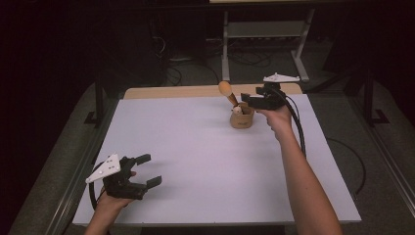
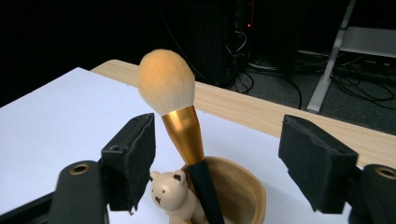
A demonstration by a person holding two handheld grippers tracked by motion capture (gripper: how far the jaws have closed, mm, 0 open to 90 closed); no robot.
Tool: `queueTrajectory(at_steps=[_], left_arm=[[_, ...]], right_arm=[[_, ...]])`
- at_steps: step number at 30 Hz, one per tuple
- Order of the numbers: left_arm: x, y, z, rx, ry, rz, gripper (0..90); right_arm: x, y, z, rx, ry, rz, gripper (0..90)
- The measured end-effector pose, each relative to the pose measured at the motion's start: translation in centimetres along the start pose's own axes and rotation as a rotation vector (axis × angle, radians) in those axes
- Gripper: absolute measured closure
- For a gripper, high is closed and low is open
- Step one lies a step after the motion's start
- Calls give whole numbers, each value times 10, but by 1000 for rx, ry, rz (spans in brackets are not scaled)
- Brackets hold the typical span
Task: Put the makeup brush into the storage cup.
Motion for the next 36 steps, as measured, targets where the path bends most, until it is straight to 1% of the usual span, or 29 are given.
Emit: queueTrajectory(at_steps=[3, 5, 8, 11, 14, 17, 23, 25, 26, 28, 30, 36], left_arm=[[-1, 2, 0, -5, -2, 1, 100], [-1, 2, -1, -14, 4, 3, 100], [-1, 2, -1, -10, 2, 4, 100], [-1, 2, -2, -14, -2, 5, 100], [-1, 2, -2, -13, 2, 2, 100], [-1, 1, -2, -13, 0, 3, 100], [-1, 1, -2, -5, -1, -1, 100], [-1, 1, -2, -4, -1, -2, 100], [-1, 1, -2, -2, -3, -2, 100], [-1, 1, -3, -8, 2, -2, 100], [-1, 1, -3, -3, -1, -2, 100], [-1, 1, -4, -15, 0, 4, 100]], right_arm=[[1, -3, -1, -8, 3, -14, 234], [0, -5, -3, -19, 8, -11, 208], [-1, -10, -4, -2, -7, -16, 166], [-1, -15, -6, 12, -5, -17, 137], [-2, -18, -10, 16, -14, -19, 132], [-2, -22, -13, 23, -12, -18, 131], [-7, -31, -20, 34, -15, -6, 130], [-7, -34, -22, 31, -31, -16, 130], [-8, -35, -23, 32, -31, -19, 130], [-9, -38, -26, 32, -32, -13, 128], [-11, -41, -28, 35, -33, -11, 128], [-13, -51, -33, 50, -47, -9, 116]])
Point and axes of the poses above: each handheld gripper's, and its own axes: y roughly forward along the jaws, z roughly out of its top, x roughly to its right, the point moved 7 cm from there along y, roughly forward along the jaws, and after that the axes turned 1 degree about -y, right-handed, at the moved point
